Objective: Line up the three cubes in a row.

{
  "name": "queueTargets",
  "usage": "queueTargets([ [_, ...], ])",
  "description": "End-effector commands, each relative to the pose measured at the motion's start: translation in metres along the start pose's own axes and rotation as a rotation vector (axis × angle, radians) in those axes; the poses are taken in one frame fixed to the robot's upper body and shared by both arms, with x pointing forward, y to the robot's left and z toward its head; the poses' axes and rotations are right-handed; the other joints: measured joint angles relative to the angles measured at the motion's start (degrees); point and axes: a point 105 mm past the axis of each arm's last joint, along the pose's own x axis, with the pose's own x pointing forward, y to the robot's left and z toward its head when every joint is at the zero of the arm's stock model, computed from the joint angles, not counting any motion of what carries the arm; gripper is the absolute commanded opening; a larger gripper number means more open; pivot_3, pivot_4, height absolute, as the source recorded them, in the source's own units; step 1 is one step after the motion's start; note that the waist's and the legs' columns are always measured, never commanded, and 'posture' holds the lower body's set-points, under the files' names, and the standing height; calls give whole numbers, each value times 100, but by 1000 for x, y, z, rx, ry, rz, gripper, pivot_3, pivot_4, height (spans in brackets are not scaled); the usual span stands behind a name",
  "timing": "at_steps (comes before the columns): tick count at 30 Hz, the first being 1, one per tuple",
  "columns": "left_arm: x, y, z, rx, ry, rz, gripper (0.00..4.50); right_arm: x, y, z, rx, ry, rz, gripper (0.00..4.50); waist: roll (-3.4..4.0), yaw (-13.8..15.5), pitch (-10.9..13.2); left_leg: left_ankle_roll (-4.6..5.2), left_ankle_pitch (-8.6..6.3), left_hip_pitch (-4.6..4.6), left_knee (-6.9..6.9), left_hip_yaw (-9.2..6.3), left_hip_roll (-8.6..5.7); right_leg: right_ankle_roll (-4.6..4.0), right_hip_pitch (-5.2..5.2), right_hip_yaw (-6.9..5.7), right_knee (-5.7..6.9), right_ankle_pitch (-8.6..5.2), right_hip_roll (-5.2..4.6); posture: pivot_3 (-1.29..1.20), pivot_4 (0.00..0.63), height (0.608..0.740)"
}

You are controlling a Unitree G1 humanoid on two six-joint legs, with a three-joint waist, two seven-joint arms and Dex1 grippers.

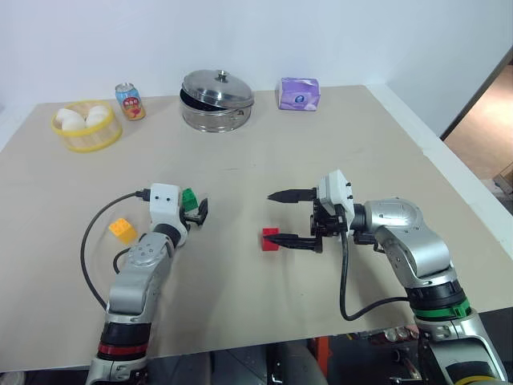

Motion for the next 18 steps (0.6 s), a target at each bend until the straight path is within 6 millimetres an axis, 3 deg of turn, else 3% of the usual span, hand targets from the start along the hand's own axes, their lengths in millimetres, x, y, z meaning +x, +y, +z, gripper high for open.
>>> queueTargets([
  [1, 3, -1, 11, 15, -39, 3, 4500, 3, 0, 17, -47, -37, 10, 4391, 0, 0, 0, 0, 0, 0, 0, 0, 0, 0, 0, 0, 0, 0, 0, 0, 150, 740],
  [9, 10, 8, 12, -5, -37, 31, 4500, 6, -1, 17, -50, -33, 8, 4391, -1, 0, 1, 0, 0, 0, 0, 0, 0, 1, 0, 0, 0, 1, 0, 0, 150, 740],
  [13, 11, 11, 13, -2, -41, 36, 3335, 6, -1, 17, -53, -29, 5, 4500, -1, 0, 1, 0, 0, 0, 0, 1, 0, 1, 0, 1, -1, 1, 0, 0, 150, 740],
  [15, 11, 12, 13, 3, -44, 40, 2539, 6, -1, 18, -53, -27, 4, 4500, -2, 0, 1, 0, 0, 0, 0, 1, 0, 2, 0, 1, -1, 1, 0, 0, 150, 740],
  [16, 12, 12, 14, 9, -47, 36, 2336, 5, -1, 18, -53, -27, 4, 4500, -2, 0, 1, 0, 0, 0, 0, 1, 0, 2, 0, 1, -1, 1, 0, 0, 150, 740],
  [18, 13, 13, 15, 17, -47, 28, 2336, 5, -1, 17, -54, -24, 2, 4500, -3, 0, 1, 0, 0, 0, 0, 1, 0, 2, 0, 0, -1, 1, 0, 0, 150, 740],
])
